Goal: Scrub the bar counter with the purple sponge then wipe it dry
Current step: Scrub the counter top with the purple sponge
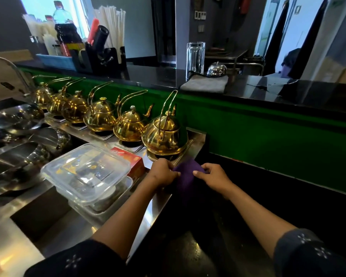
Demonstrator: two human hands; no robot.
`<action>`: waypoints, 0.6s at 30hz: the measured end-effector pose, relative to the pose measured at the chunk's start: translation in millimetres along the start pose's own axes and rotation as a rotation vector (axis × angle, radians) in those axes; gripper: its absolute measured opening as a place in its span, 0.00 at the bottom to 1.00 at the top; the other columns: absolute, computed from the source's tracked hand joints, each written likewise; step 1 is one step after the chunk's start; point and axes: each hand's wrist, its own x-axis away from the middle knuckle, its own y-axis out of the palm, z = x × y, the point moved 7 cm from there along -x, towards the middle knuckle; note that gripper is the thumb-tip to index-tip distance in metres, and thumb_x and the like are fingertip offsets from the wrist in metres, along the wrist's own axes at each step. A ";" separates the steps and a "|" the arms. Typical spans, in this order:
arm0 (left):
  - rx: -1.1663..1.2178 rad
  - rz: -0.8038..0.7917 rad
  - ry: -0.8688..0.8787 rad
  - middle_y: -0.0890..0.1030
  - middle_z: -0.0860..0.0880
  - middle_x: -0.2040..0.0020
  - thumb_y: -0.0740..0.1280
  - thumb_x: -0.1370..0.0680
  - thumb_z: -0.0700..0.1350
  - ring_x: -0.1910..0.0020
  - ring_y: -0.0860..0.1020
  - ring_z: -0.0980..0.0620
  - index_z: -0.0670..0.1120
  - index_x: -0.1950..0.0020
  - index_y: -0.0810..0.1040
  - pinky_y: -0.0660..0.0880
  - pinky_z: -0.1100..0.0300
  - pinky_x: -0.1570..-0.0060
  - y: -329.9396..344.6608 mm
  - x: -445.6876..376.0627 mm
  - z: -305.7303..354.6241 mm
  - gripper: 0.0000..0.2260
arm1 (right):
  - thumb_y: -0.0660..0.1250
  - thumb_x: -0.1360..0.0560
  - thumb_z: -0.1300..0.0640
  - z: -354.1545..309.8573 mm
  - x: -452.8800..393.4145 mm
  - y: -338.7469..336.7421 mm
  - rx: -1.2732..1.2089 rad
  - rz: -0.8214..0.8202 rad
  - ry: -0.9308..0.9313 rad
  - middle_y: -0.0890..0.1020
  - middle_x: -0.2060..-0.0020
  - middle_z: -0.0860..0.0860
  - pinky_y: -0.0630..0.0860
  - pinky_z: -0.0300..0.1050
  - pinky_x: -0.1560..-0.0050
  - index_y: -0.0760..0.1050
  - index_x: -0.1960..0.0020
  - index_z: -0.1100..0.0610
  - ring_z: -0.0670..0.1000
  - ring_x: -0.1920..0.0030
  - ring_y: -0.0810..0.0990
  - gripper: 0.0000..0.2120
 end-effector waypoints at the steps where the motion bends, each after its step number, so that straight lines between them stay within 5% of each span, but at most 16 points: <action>1: 0.019 -0.004 0.034 0.78 0.46 0.55 0.69 0.25 0.46 0.59 0.76 0.54 0.43 0.50 0.79 0.72 0.62 0.64 0.4 1.9 6.2 0.08 | 0.72 0.27 0.55 -0.1 6.1 -7.5 -0.032 -0.009 -0.010 0.83 0.58 0.54 0.79 0.50 0.53 0.79 0.55 0.55 0.53 0.56 0.83 0.05; 5: 0.183 0.000 0.183 0.77 0.45 0.55 0.68 0.25 0.46 0.55 0.77 0.46 0.46 0.52 0.76 0.76 0.51 0.57 2.9 10.9 42.0 0.05 | 0.70 0.26 0.58 -4.7 33.3 -49.0 -0.256 0.038 -0.064 0.83 0.56 0.55 0.79 0.50 0.56 0.77 0.54 0.55 0.52 0.58 0.82 0.03; 12: 0.465 -0.161 0.473 0.82 0.43 0.53 0.70 0.26 0.42 0.55 0.80 0.50 0.45 0.50 0.80 0.78 0.57 0.55 10.7 26.1 156.3 0.06 | 0.69 0.29 0.53 -35.7 83.9 -116.5 -0.587 -0.009 -0.031 0.83 0.47 0.58 0.79 0.47 0.53 0.76 0.40 0.59 0.56 0.50 0.82 0.19; 18: 1.246 -0.217 0.356 0.82 0.44 0.54 0.71 0.31 0.48 0.58 0.80 0.50 0.45 0.48 0.80 0.78 0.56 0.57 35.2 23.0 205.6 0.14 | 0.67 0.27 0.57 -74.5 109.4 -179.9 -0.740 0.195 -0.191 0.84 0.50 0.57 0.80 0.46 0.55 0.76 0.42 0.58 0.54 0.53 0.82 0.14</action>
